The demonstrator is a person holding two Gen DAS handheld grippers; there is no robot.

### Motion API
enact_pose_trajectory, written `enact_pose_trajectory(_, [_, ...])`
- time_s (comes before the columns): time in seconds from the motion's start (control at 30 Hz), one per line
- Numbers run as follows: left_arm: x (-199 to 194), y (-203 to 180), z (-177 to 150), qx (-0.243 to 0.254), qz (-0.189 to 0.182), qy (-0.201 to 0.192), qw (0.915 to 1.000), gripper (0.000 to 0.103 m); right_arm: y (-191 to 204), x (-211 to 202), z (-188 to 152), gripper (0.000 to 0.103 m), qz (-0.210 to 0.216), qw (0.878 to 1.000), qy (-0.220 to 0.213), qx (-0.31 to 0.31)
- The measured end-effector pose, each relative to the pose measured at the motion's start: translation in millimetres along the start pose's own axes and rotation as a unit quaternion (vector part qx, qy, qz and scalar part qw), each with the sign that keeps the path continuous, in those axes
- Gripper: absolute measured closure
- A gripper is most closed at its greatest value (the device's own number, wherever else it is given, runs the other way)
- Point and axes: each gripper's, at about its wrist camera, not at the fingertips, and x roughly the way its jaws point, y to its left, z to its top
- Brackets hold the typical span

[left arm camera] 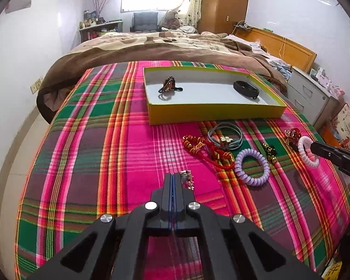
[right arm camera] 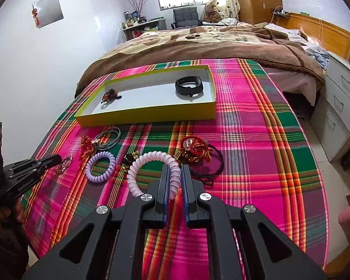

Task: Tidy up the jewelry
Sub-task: 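Close the left gripper on the silver hair clip, then lift the hair clip with left gripper while right gripper carries coil tie over tray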

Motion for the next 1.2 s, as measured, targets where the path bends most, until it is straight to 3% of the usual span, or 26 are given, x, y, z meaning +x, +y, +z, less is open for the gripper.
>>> enact_pose_trajectory(0.17, [-1.7, 1.7, -1.0, -0.001, -0.006, -0.004, 1.0, 0.103, -1.1, 2.4, 0.8, 0.094, 0.0, 1.0, 0.002, 0.003])
enact_pose_trajectory(0.33, [-0.6, -3.9, -1.7, 0.018, -0.034, 0.0, 0.9993, 0.1, -0.8, 3.9, 1.0, 0.094, 0.001, 1.0, 0.003, 0.002])
enact_pose_trajectory(0.4, [-1.4, -6.9, -1.0, 0.029, -0.027, -0.002, 0.9992, 0.079, -1.0, 4.3, 1.0, 0.094, 0.002, 1.0, 0.004, 0.003])
enact_pose_trajectory(0.43, [1.6, -7.5, -0.6, 0.031, -0.019, 0.005, 0.9993, 0.059, -1.0, 5.2, 1.0, 0.093, 0.001, 1.0, 0.005, 0.004])
enact_pose_trajectory(0.47, [4.7, -7.0, -0.7, 0.03, -0.019, 0.014, 0.9993, 0.053, -0.7, 6.0, 0.8, 0.094, 0.001, 1.0, 0.006, 0.004])
enact_pose_trajectory(0.7, [13.1, -10.3, -0.1, 0.05, -0.005, 0.033, 0.9982, 0.053, 3.9, 8.5, 0.6, 0.094, 0.006, 1.0, 0.007, 0.0])
enact_pose_trajectory(0.77, [12.6, -10.5, 0.1, 0.052, 0.007, 0.032, 0.9981, 0.07, 4.1, 8.3, 0.5, 0.094, 0.007, 1.0, 0.007, -0.001])
enact_pose_trajectory(1.2, [2.5, -7.0, 12.2, 0.057, 0.009, 0.01, 0.9983, 0.071, 3.9, 6.4, 12.3, 0.093, 0.005, 1.0, 0.003, 0.0])
